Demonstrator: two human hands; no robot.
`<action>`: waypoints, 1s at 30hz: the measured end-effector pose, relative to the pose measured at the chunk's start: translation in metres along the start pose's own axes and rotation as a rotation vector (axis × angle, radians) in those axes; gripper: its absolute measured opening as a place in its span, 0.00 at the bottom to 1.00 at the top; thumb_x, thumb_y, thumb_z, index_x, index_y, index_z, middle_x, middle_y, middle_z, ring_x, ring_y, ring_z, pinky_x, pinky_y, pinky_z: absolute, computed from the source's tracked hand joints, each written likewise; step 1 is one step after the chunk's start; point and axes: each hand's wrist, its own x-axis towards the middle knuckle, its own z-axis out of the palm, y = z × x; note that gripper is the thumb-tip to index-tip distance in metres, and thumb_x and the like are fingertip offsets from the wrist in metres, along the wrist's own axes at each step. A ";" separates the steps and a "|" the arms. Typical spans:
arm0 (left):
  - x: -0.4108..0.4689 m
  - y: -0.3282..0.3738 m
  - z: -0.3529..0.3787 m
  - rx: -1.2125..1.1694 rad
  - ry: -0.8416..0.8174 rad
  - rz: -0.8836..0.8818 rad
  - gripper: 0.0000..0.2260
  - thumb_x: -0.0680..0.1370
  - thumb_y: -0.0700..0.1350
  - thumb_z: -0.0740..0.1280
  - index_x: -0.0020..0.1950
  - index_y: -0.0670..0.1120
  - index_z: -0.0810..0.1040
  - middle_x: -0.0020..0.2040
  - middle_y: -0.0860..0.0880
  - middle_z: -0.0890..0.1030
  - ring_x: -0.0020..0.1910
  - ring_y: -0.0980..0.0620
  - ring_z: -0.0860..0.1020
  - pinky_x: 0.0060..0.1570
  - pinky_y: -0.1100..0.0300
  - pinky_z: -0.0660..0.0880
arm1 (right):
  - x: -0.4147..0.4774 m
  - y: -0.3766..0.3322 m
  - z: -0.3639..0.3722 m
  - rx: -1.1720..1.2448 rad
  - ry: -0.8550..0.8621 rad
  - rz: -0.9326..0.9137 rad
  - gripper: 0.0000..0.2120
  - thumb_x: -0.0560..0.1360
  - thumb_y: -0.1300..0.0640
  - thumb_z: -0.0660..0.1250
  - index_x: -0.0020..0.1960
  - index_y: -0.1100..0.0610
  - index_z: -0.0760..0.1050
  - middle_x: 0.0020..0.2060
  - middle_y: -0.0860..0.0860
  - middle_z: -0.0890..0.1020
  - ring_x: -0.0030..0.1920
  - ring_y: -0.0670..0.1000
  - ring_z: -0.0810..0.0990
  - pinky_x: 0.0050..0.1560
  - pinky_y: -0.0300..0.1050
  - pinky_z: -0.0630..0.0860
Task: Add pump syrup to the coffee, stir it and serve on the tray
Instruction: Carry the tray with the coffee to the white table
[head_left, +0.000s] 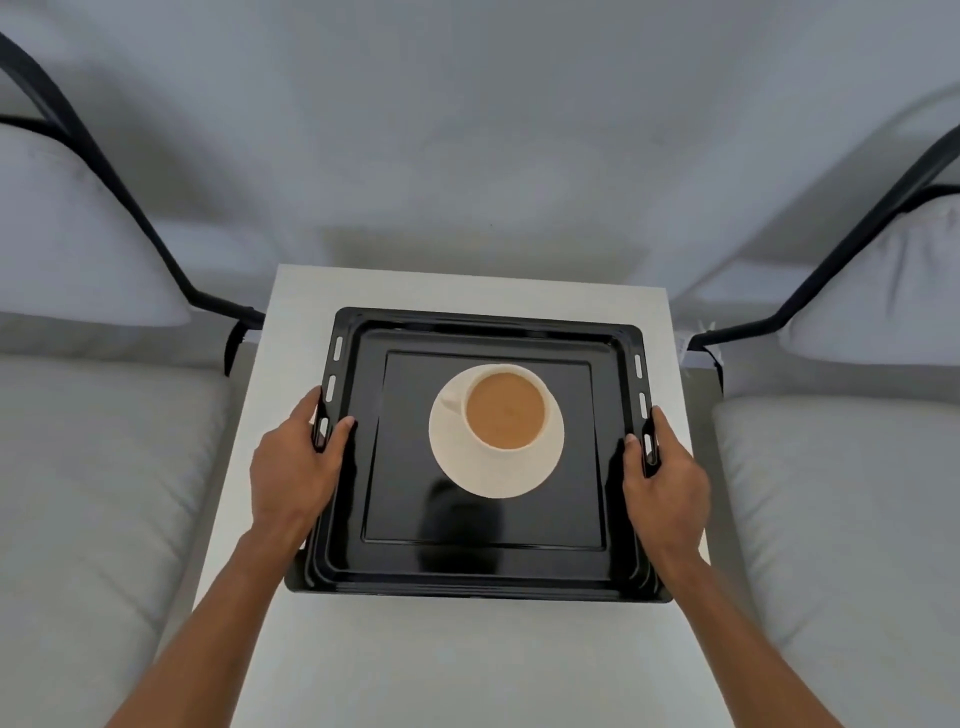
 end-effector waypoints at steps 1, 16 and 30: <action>0.000 0.000 0.001 -0.004 -0.005 -0.009 0.22 0.80 0.53 0.68 0.72 0.46 0.74 0.30 0.56 0.75 0.31 0.50 0.74 0.37 0.55 0.70 | 0.001 0.000 0.002 -0.007 0.006 -0.003 0.23 0.81 0.52 0.65 0.76 0.55 0.71 0.50 0.57 0.87 0.46 0.58 0.83 0.46 0.45 0.75; 0.017 -0.002 0.017 0.027 -0.014 -0.034 0.24 0.80 0.51 0.68 0.73 0.43 0.71 0.29 0.54 0.72 0.30 0.50 0.72 0.38 0.55 0.71 | 0.015 0.000 0.031 -0.019 0.060 -0.016 0.22 0.81 0.50 0.65 0.74 0.53 0.73 0.50 0.56 0.87 0.45 0.63 0.81 0.49 0.56 0.80; 0.024 0.007 0.029 0.226 -0.010 -0.049 0.24 0.83 0.51 0.61 0.77 0.43 0.66 0.51 0.36 0.80 0.43 0.38 0.79 0.42 0.46 0.74 | 0.026 -0.005 0.035 -0.057 0.078 -0.060 0.21 0.81 0.53 0.65 0.72 0.57 0.73 0.58 0.59 0.85 0.51 0.64 0.82 0.56 0.58 0.77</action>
